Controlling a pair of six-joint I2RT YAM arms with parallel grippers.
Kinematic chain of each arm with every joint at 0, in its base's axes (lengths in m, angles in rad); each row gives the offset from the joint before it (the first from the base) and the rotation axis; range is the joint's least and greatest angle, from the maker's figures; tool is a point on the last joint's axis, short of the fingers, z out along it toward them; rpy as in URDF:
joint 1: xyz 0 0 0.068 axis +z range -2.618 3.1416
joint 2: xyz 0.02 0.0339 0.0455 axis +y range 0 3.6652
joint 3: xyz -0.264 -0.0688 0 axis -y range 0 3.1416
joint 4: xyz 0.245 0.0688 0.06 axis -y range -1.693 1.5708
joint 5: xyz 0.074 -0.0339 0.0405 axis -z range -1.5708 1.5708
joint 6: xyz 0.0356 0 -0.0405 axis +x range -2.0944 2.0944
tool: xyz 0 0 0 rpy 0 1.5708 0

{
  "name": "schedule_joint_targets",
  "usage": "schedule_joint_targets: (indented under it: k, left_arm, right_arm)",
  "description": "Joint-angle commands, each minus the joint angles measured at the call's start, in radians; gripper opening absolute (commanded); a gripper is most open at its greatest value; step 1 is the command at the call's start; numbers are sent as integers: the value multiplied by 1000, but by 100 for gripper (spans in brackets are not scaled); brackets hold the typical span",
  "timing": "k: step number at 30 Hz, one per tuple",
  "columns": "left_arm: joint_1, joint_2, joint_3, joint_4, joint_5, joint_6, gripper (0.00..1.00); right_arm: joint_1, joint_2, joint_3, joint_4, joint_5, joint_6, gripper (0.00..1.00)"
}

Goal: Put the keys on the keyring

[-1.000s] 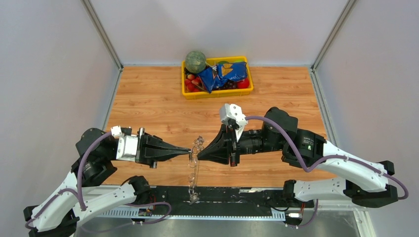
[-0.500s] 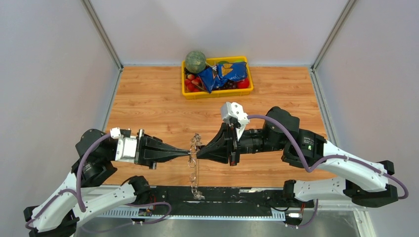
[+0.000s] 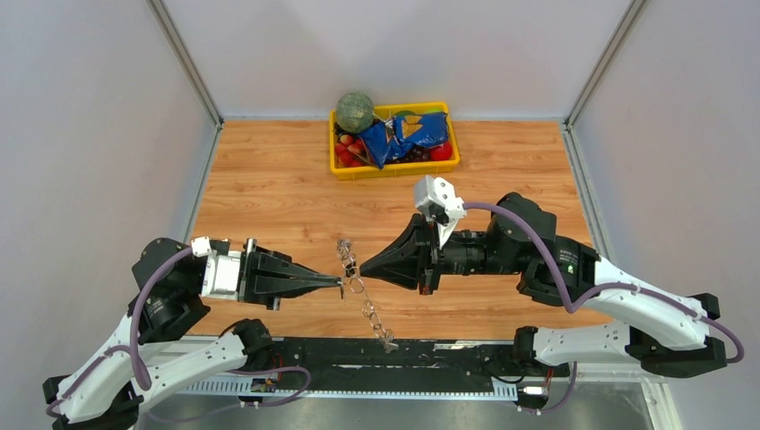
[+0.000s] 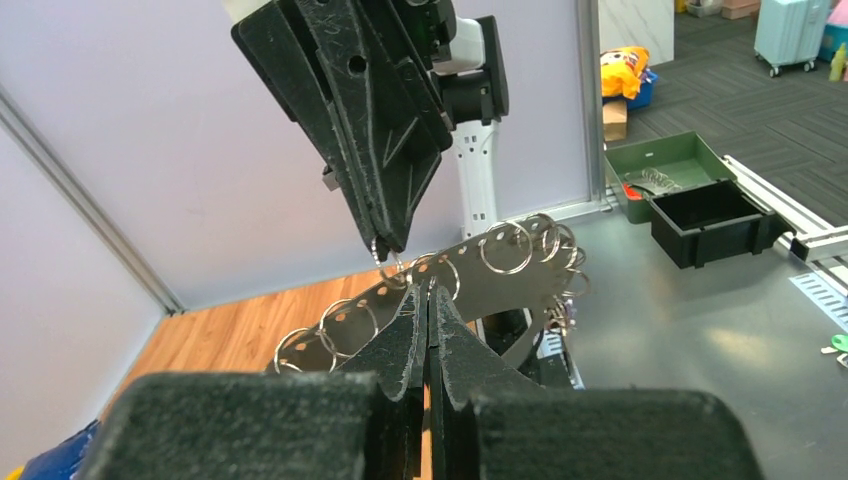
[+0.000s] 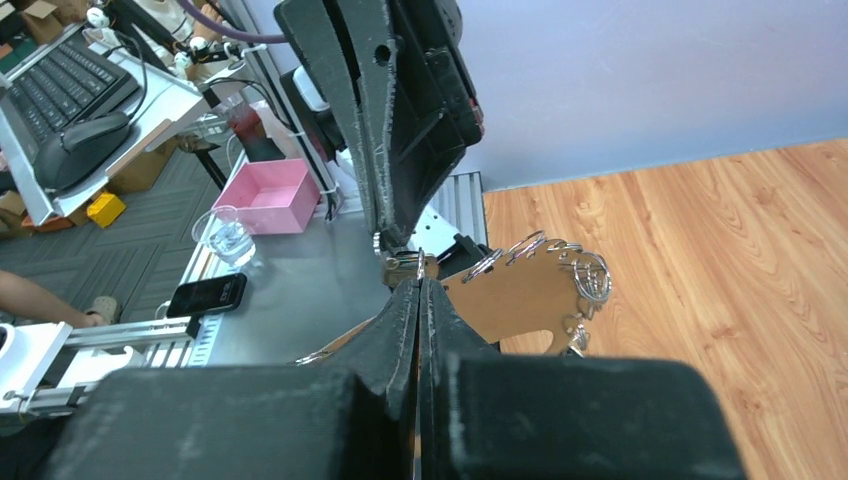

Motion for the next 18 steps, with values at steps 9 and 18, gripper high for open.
schedule_joint_targets:
  k: [9, 18]
  left_arm:
    - [-1, -9, -6, 35, -2, -7, 0]
    - [-2, -6, -4, -30, -132, -11, 1]
  right_arm:
    - [-2, -12, 17, 100, 40, 21, 0]
    - [-3, -33, -12, 99, 39, 8, 0]
